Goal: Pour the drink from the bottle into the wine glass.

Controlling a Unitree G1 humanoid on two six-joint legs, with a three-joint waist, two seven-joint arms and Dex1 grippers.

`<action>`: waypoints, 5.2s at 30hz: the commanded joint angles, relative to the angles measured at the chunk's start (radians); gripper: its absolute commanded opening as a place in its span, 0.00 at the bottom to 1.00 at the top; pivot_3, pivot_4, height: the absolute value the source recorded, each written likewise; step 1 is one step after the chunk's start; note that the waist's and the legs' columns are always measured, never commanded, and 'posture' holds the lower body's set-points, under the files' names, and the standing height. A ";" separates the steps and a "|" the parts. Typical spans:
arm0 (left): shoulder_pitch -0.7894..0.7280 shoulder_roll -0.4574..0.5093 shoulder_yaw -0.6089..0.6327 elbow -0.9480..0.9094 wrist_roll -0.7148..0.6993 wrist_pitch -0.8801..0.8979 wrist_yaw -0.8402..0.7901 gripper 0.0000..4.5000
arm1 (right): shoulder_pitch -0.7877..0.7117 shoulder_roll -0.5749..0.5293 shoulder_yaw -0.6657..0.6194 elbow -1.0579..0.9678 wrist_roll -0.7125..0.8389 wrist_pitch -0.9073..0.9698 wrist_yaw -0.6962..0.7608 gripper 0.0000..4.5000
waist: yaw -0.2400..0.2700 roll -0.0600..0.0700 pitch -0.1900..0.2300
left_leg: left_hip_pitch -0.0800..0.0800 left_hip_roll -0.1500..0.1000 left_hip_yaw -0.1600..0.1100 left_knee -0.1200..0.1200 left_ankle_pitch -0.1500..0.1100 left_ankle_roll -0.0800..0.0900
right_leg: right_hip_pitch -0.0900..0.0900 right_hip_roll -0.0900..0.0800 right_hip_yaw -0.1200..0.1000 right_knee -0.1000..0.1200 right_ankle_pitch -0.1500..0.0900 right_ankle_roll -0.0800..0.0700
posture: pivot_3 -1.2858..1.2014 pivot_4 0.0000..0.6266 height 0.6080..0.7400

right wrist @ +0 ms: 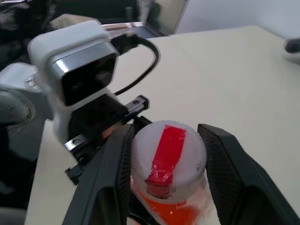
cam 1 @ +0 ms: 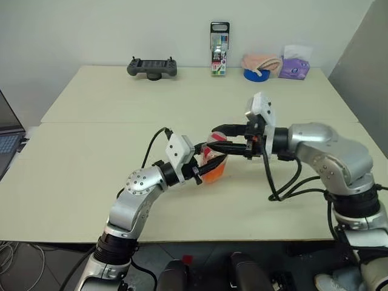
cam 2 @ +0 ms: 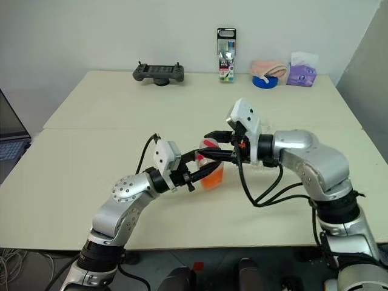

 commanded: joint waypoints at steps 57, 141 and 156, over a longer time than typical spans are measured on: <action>-0.154 -0.026 0.006 0.156 0.034 0.045 -0.037 0.40 | 0.127 0.351 -0.123 -0.527 -0.128 0.618 -0.823 0.87 | 0.002 0.001 0.001 | -0.013 -0.001 -0.001 0.002 0.001 -0.001 | -0.012 -0.002 0.000 0.003 0.003 -0.005 | 0.52 0.24 1.00; -0.224 0.018 0.022 0.229 -0.008 0.010 -0.150 0.38 | 0.297 0.350 -0.203 -0.595 -0.022 0.478 -0.824 0.87 | 0.003 0.001 0.001 | -0.010 -0.001 0.000 0.008 0.002 -0.001 | -0.011 -0.001 0.002 0.013 0.001 -0.001 | 0.52 0.24 1.00; -0.249 -0.006 0.019 0.293 0.037 -0.038 -0.152 0.38 | 0.245 0.493 -0.092 -0.540 -0.130 0.449 -0.970 0.87 | 0.000 0.001 0.001 | -0.011 -0.001 -0.001 0.015 0.002 0.000 | -0.011 0.000 0.001 0.017 0.001 0.000 | 0.52 0.24 1.00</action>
